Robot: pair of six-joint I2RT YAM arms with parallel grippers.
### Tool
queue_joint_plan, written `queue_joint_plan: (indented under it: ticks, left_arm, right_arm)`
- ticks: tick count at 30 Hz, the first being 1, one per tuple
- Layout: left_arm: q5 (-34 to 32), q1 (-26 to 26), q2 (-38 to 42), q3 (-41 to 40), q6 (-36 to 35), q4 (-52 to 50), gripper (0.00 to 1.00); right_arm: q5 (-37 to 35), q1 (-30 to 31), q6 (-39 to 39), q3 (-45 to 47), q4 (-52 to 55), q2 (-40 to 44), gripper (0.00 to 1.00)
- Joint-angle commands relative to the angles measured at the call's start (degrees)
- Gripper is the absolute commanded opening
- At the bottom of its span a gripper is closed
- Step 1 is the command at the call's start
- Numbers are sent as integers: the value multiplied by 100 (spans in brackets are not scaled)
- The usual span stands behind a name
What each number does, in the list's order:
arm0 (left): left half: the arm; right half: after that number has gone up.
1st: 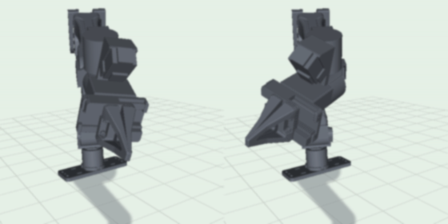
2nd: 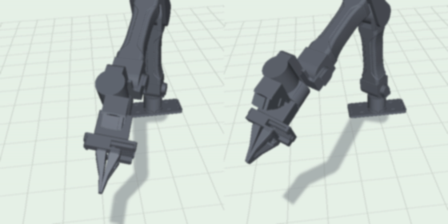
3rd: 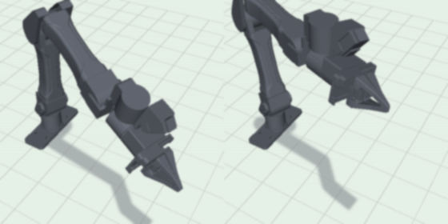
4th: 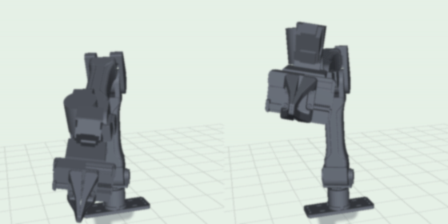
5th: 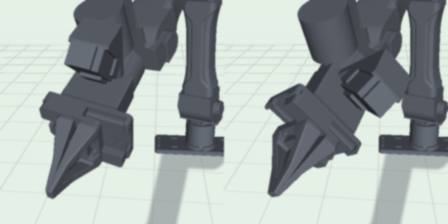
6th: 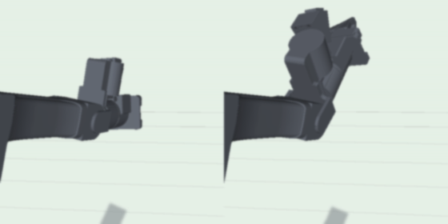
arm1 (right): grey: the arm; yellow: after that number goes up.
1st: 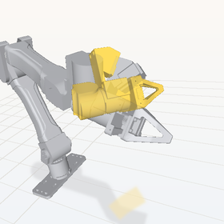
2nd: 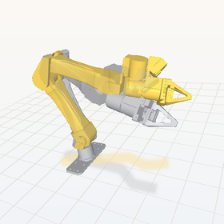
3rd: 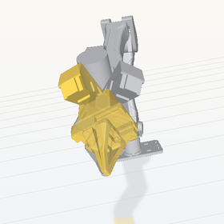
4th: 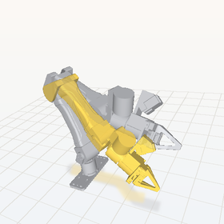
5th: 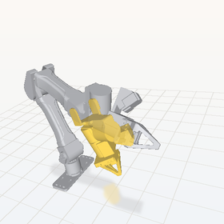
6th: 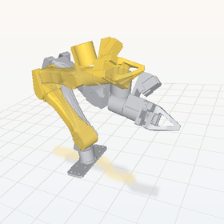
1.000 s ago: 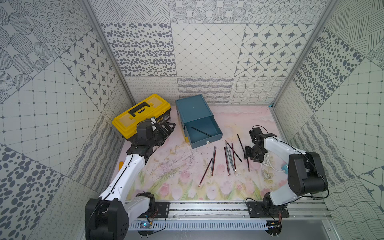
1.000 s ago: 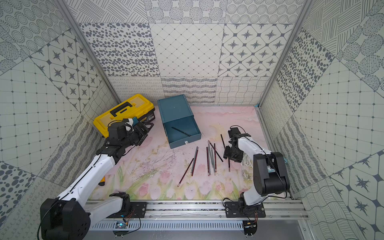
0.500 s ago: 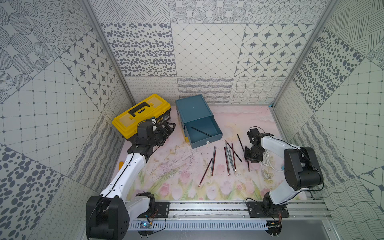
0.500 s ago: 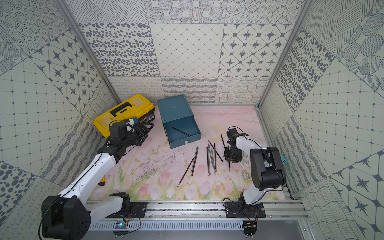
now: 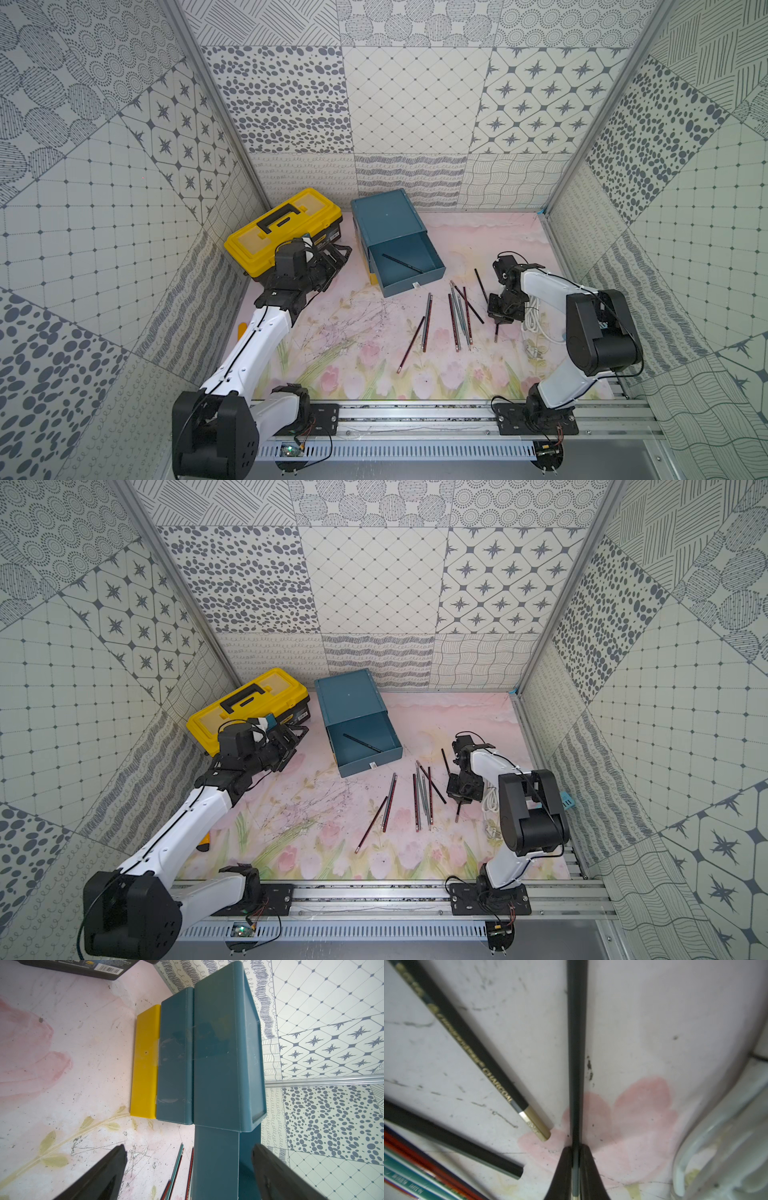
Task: Please place the pencils in the drawer according to their color
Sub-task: Pick up the pencil from the center of the board.
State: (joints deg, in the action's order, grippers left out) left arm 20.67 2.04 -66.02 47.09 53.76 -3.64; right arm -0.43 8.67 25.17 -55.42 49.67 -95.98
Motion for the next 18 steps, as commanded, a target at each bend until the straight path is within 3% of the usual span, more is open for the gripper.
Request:
queue_joint_plan:
  ticks: [1,4,18]
  left_arm:
    - [87,-40,2,2,-37,197,99]
    - [69,-40,12,-4,-44,191,99]
    - [61,-44,19,-7,-43,170,99]
  right_arm:
    - [-111,30,100,175,-348,-322,6]
    - [-130,30,111,173,-344,-303,0]
    - [-259,39,71,186,-357,198,0]
